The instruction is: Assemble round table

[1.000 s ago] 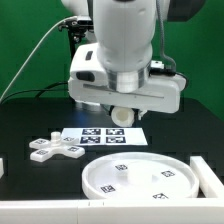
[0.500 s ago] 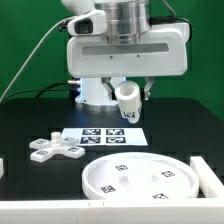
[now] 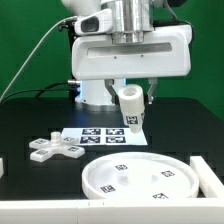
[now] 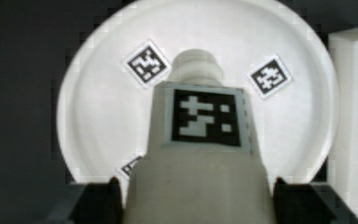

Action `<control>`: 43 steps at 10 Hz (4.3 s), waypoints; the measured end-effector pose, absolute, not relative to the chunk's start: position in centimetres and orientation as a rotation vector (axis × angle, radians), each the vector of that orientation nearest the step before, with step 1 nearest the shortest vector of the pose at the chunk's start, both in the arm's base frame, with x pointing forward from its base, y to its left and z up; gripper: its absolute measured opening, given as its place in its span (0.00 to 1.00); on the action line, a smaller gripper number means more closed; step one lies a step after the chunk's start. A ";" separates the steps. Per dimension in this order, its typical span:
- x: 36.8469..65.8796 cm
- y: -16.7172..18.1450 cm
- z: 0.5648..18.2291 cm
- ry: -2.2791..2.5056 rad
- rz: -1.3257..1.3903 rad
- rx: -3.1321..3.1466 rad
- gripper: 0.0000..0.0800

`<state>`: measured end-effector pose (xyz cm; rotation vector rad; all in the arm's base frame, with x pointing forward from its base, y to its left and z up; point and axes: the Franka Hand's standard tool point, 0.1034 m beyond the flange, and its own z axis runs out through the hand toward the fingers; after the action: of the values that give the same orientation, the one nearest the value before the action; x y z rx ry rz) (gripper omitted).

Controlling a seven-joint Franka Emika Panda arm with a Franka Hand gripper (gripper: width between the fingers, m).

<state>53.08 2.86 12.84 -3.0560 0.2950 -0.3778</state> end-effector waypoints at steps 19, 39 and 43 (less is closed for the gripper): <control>55.4 4.0 8.6 0.055 -0.830 -3.075 0.51; 55.7 4.5 8.3 0.090 -0.019 -3.128 0.81; 55.9 4.4 8.3 0.200 0.003 -3.122 0.51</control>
Offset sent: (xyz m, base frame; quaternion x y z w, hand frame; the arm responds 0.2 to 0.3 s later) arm 0.0000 0.0000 0.0000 0.0000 0.1296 0.0000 0.9916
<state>55.90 4.36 8.31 -3.1224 0.1995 0.0030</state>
